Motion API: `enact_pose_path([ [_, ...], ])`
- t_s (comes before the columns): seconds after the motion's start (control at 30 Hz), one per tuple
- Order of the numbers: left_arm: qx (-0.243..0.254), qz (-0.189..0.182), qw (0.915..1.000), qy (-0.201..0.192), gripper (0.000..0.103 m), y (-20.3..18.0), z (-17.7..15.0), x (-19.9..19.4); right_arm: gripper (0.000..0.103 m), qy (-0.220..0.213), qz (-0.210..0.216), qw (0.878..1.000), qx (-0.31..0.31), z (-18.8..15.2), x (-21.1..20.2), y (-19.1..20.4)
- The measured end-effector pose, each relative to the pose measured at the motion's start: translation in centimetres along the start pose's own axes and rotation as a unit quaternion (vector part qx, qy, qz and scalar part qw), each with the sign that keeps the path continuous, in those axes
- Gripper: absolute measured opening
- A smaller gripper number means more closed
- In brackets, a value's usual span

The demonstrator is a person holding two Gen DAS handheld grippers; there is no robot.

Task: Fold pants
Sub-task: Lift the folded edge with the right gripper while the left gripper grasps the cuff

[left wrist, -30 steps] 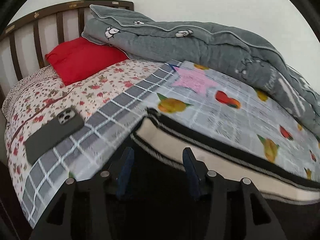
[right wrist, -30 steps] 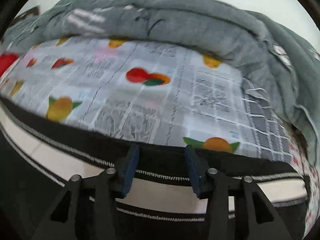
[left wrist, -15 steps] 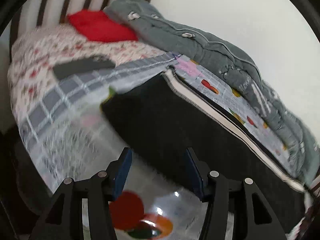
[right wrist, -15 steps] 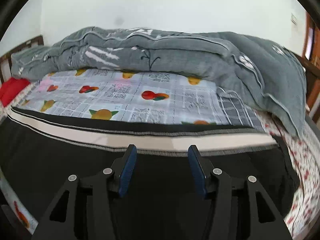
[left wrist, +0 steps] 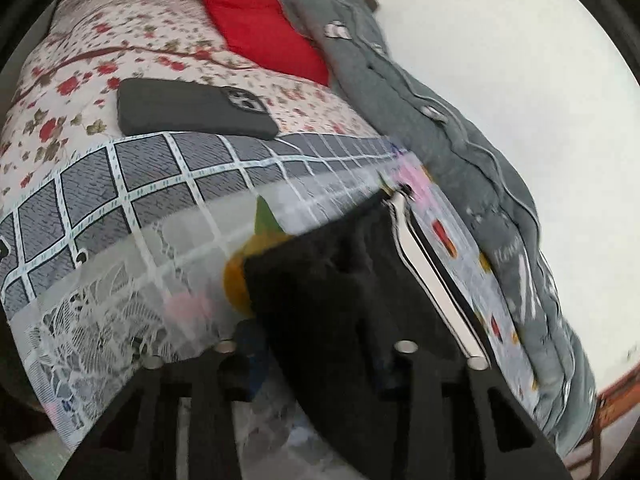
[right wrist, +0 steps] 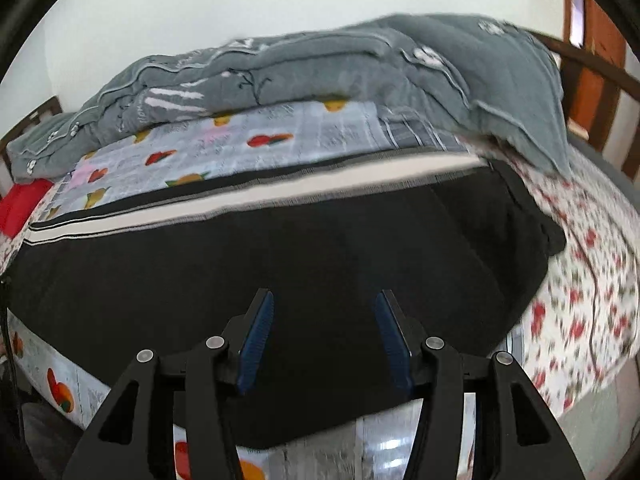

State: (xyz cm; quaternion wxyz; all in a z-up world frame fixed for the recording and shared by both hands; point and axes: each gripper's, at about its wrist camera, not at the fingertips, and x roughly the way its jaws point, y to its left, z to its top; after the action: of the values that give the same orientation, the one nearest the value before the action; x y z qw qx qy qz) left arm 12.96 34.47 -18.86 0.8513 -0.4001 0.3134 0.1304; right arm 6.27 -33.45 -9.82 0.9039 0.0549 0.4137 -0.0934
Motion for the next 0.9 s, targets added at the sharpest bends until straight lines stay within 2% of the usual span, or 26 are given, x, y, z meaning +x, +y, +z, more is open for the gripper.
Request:
enact_pose_path([
  [0.1,0.01,0.016,0.9998,0.002,0.016,-0.7,0.3,0.3,0.052,0.015,-0.003,1.0,0.006,-1.2,0.2,-0.5],
  [0.17,0.032,0.02,0.9991,-0.02,0.014,-1.9,0.3,-0.5,0.052,0.021,-0.006,1.0,0.008,-1.9,0.3,-0.7],
  [0.27,0.089,0.036,0.9942,-0.048,0.014,-5.7,0.4,-1.7,0.052,0.021,-0.008,1.0,0.008,-2.4,0.2,-1.2],
  [0.33,0.124,0.029,0.99,-0.062,0.014,-8.5,0.4,-2.5,0.052,0.018,-0.014,1.0,0.005,-2.4,0.0,-1.3],
  [0.4,0.171,0.02,0.9822,-0.075,0.013,-12.1,-0.1,-3.3,0.052,0.007,-0.018,1.0,0.001,-2.3,-0.3,-1.5],
  [0.5,0.263,-0.012,0.9605,-0.091,0.013,-18.1,-2.5,-4.7,0.052,-0.006,-0.022,1.0,-0.001,-1.9,-0.8,-1.7],
  [0.6,0.339,-0.055,0.936,-0.077,0.013,-23.4,-6.9,-5.8,0.052,-0.017,-0.037,0.999,0.001,-1.5,-1.1,-2.0],
  [0.63,0.354,-0.065,0.9303,-0.07,0.013,-24.4,-8.1,-5.9,0.052,-0.021,-0.033,0.999,0.002,-1.4,-1.3,-2.1],
  [0.73,0.407,-0.091,0.9084,-0.028,0.013,-27.4,-14.1,-5.4,0.052,-0.027,-0.026,0.999,0.009,-1.4,-1.6,-2.6],
  [0.87,0.441,-0.108,0.8902,0.042,0.013,-28.5,-22.0,-3.1,0.052,-0.022,-0.022,0.999,0.022,-1.6,-1.7,-3.4],
  [0.9,0.447,-0.114,0.8844,0.073,0.013,-28.4,-24.4,-2.3,0.052,-0.019,-0.02,0.999,0.026,-1.7,-1.7,-3.7],
])
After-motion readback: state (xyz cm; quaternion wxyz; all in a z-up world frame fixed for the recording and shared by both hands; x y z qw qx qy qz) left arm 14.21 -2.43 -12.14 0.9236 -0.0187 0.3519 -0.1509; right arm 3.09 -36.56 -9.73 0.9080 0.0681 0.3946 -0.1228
